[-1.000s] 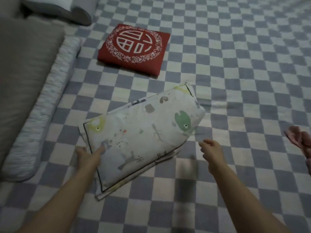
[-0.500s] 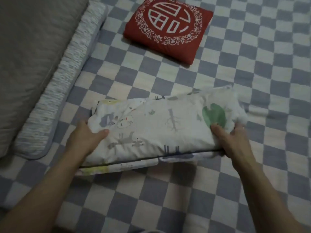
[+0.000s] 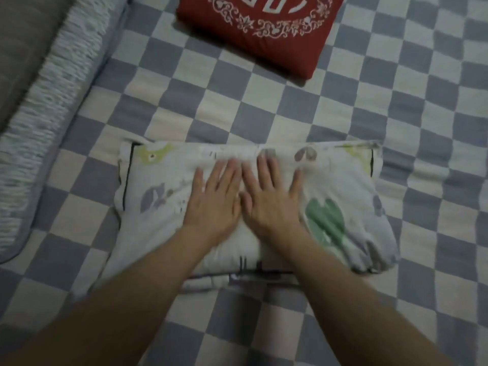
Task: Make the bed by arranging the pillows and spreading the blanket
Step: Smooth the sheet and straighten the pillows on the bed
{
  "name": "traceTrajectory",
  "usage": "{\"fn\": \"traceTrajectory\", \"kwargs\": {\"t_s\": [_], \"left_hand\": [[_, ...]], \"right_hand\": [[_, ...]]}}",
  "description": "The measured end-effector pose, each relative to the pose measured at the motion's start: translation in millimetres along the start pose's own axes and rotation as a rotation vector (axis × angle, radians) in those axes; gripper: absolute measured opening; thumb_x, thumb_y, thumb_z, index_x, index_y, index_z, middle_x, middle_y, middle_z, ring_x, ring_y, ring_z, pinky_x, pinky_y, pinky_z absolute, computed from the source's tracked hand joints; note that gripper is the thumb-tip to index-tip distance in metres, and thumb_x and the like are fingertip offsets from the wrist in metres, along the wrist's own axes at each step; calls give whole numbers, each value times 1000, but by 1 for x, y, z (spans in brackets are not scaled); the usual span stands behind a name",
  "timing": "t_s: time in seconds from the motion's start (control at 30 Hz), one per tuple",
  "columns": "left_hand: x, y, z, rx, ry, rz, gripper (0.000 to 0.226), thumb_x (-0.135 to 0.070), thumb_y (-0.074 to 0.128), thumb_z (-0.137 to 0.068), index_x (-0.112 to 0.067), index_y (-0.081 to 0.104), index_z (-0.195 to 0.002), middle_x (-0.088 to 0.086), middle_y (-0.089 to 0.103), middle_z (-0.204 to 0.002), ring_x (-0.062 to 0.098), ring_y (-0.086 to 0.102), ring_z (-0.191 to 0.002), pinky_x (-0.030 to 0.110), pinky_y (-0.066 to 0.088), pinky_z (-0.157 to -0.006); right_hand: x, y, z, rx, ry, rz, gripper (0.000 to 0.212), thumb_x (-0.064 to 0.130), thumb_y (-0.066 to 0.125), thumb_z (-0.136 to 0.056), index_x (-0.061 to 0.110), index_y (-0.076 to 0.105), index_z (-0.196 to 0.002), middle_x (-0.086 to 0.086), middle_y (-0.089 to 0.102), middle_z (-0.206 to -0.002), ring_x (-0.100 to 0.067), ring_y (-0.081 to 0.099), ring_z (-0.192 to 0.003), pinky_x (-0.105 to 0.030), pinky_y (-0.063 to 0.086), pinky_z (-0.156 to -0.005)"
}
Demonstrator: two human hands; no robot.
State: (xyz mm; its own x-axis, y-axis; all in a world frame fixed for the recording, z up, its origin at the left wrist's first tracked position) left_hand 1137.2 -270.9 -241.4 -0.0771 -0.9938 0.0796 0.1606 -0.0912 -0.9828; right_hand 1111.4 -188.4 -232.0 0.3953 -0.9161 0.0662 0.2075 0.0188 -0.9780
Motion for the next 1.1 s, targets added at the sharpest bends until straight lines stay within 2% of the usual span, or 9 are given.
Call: {"fn": "traceTrajectory", "kwargs": {"t_s": [0.07,0.27,0.37,0.53,0.63,0.8,0.93,1.0,1.1], "left_hand": [[7,-5,-13,14,-101,59,60,-32,0,-90,-13,-4,-147,2,-2,-158,19,-1,-146,47,-15,-113],[-22,15,61,-10,0,121,58,-31,8,-95,-3,22,-144,12,20,-153,24,21,-141,48,3,-114],[3,4,33,-5,30,89,62,-39,25,-89,-4,36,-140,11,34,-149,21,33,-136,43,3,-113],[49,11,61,-48,-165,93,64,-41,22,-89,-6,22,-144,3,17,-153,18,5,-145,49,-7,-113],[75,18,77,19,-294,104,63,-45,14,-92,-14,10,-147,1,3,-156,20,-7,-145,58,-3,-111],[123,24,90,186,-652,564,70,-53,30,-94,-30,-8,-147,6,-12,-157,37,3,-142,58,14,-112],[148,12,100,22,-993,1207,73,-36,72,-78,-3,39,-134,16,50,-132,30,53,-109,34,43,-88],[146,7,107,33,-1031,1324,51,-26,75,-76,-1,56,-116,14,62,-107,22,55,-85,27,40,-73],[146,-10,108,-52,-963,1306,50,-23,76,-75,-1,56,-114,16,62,-111,23,56,-88,26,38,-72]], "right_hand": [[-5,1,-19,37,29,-17,58,44,16,-94,28,10,-149,-6,5,-159,-22,1,-146,-64,-8,-108],[9,25,68,-8,61,-117,60,42,29,-91,25,17,-147,-5,16,-155,-21,9,-144,-59,3,-110],[-19,10,34,12,45,-69,56,48,19,-95,32,3,-146,5,-2,-156,-15,-11,-143,-51,-10,-111],[-93,6,69,40,265,8,56,53,5,-94,37,-20,-141,14,-31,-147,-13,-28,-138,-47,-25,-108],[-123,6,92,120,401,-62,59,62,1,-88,42,-26,-137,13,-36,-146,-18,-26,-140,-56,-12,-110],[-163,1,92,208,562,-450,75,59,33,-89,39,-11,-146,-10,-16,-157,-39,-1,-143,-55,11,-115],[-175,-3,100,32,909,-1023,101,45,65,-82,17,-6,-149,-18,25,-152,-39,30,-135,-45,29,-109],[-173,-14,104,31,989,-1038,101,49,79,-64,3,32,-141,-22,46,-137,-34,52,-111,-41,51,-81],[-169,-51,106,-69,990,-902,65,30,76,-75,-9,51,-120,-28,58,-113,-27,52,-83,-25,35,-47]]}}
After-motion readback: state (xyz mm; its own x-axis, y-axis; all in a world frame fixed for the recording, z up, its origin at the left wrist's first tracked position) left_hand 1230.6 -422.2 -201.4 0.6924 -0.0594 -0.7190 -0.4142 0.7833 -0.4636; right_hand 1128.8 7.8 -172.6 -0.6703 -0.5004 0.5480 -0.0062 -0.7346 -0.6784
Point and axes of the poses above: each hand's wrist, its own z-axis away from the middle knuckle, its own y-axis out of the palm, x = y × z, the point moved 9 cm from there along -z, towards the middle knuckle
